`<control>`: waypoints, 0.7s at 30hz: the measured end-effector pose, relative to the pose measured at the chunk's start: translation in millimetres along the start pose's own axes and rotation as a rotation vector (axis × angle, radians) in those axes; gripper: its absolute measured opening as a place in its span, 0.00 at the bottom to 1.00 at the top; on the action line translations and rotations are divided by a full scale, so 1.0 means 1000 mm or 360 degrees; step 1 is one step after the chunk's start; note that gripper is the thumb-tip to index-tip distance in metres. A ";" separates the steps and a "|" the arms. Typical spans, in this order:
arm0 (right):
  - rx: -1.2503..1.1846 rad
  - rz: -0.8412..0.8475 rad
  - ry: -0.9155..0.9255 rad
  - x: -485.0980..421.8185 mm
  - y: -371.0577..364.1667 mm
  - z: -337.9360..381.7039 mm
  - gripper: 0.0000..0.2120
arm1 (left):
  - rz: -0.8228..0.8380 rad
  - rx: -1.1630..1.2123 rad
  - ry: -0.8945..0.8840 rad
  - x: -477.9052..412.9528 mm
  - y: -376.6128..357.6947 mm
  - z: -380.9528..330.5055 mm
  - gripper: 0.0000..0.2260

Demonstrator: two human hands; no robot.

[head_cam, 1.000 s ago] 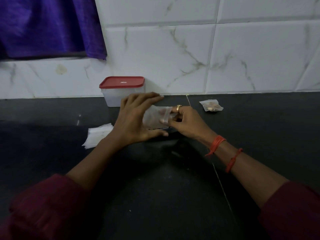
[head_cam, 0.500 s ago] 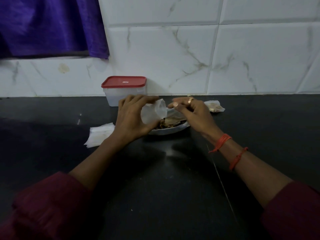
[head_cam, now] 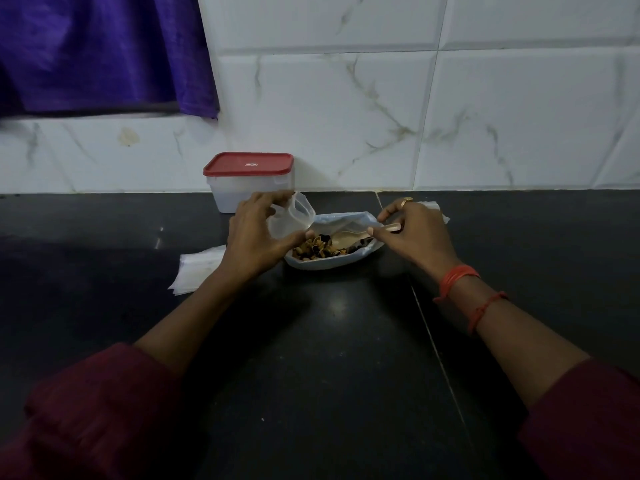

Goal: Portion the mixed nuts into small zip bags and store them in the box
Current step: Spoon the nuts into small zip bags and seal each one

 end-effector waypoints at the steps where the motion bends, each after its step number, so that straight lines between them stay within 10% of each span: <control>1: -0.0041 -0.0031 0.0006 0.000 0.002 0.002 0.11 | 0.0003 0.0013 0.0010 0.000 0.000 -0.001 0.37; 13: -0.0564 0.0063 0.0077 0.004 -0.001 0.019 0.05 | 0.0120 0.0194 0.0080 0.002 -0.006 0.000 0.29; 21: 0.0037 -0.0280 0.0670 0.014 0.016 0.049 0.14 | 0.0226 0.0263 0.0184 0.004 -0.014 0.007 0.28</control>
Point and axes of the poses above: each hand's wrist, its own x-axis away from the middle knuckle, its own y-axis out of the back of the hand, z = x × y, the point moved 8 cm from there along -x, towards the middle knuckle, and after that the axes turned 7 degrees about -z, right-handed, at the moved point
